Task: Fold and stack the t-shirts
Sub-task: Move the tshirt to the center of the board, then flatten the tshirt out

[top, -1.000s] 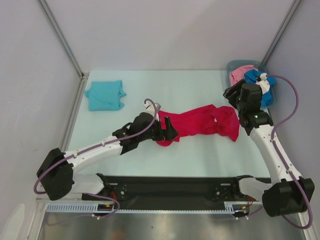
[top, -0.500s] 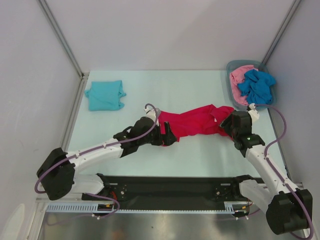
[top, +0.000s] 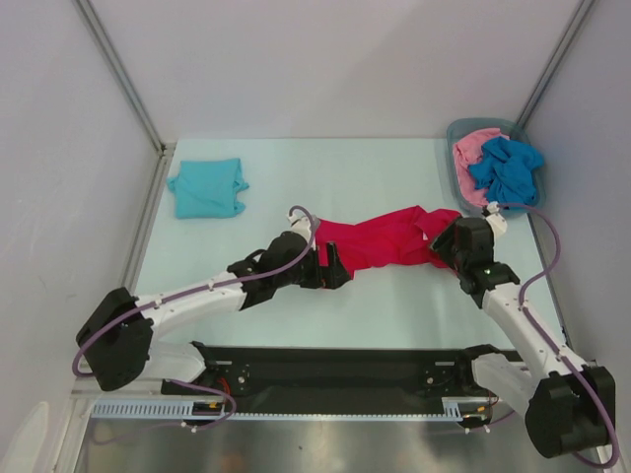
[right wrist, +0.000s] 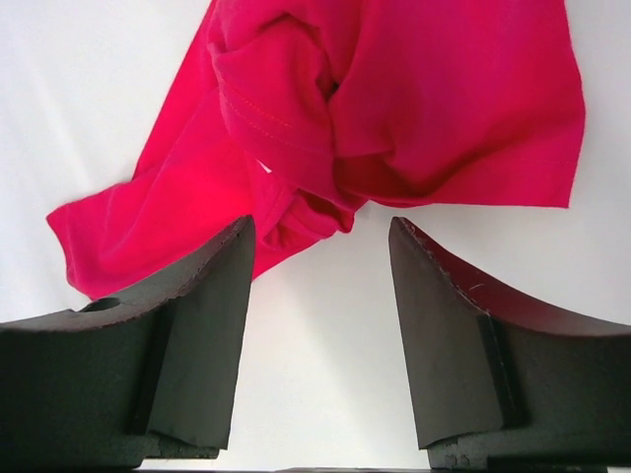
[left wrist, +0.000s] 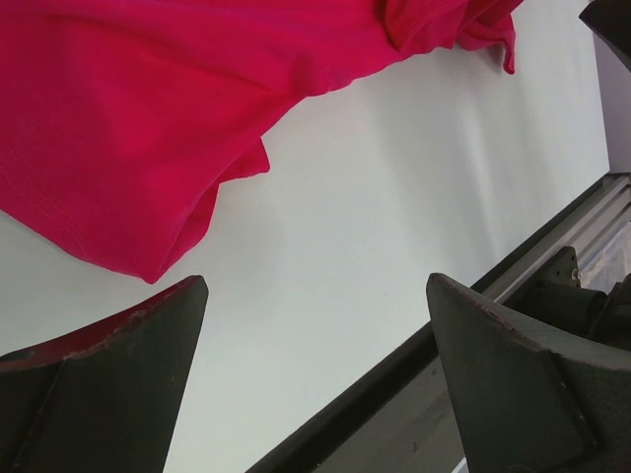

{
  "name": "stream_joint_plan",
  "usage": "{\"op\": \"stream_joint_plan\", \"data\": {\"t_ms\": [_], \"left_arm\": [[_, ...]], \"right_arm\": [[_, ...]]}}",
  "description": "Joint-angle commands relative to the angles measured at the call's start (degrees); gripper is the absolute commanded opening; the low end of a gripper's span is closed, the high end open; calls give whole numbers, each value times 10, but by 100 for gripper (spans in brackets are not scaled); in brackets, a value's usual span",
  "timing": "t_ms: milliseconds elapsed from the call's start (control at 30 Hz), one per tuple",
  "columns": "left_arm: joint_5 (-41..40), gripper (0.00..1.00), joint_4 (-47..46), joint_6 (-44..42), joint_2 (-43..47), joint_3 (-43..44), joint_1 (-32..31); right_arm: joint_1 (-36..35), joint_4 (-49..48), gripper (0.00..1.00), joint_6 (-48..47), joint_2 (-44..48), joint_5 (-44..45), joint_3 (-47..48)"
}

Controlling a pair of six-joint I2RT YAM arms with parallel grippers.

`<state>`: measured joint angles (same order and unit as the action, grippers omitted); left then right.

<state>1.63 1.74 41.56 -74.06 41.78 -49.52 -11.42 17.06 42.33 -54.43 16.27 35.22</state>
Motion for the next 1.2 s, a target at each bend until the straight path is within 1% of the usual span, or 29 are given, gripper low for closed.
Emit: {"op": "stream_joint_plan", "data": {"t_ms": [0,33,67,133,300,400,600,667,967,1167], "left_arm": [[1,100,-15,1,-12,26,-8],[0,100,-16,1,-15,30,-8],[0,100,-16,1,-17,32,-9],[0,100,-15,0,-24,39,-9],[3,100,-16,1,-41,46,-9],[1,100,-15,0,-43,46,-9],[0,100,-16,-1,-43,44,-9],[0,100,-31,-1,-42,40,-9],[-11,100,-31,-4,-40,30,-9],[-15,100,-47,-1,-65,19,4]], "right_arm": [[-4,-38,61,-9,-36,-19,11],[-4,-55,61,-13,-52,-44,19],[-3,-62,61,-11,-86,-54,25],[-11,-83,60,-6,-117,-72,39],[-67,-103,60,13,-183,-57,70],[-86,-108,59,19,-198,-50,82],[-92,-99,59,13,-204,-37,98],[-92,-96,59,12,-202,-34,97],[-91,-94,59,1,-182,-21,64],[-66,-109,59,-1,-181,-39,39]]}}
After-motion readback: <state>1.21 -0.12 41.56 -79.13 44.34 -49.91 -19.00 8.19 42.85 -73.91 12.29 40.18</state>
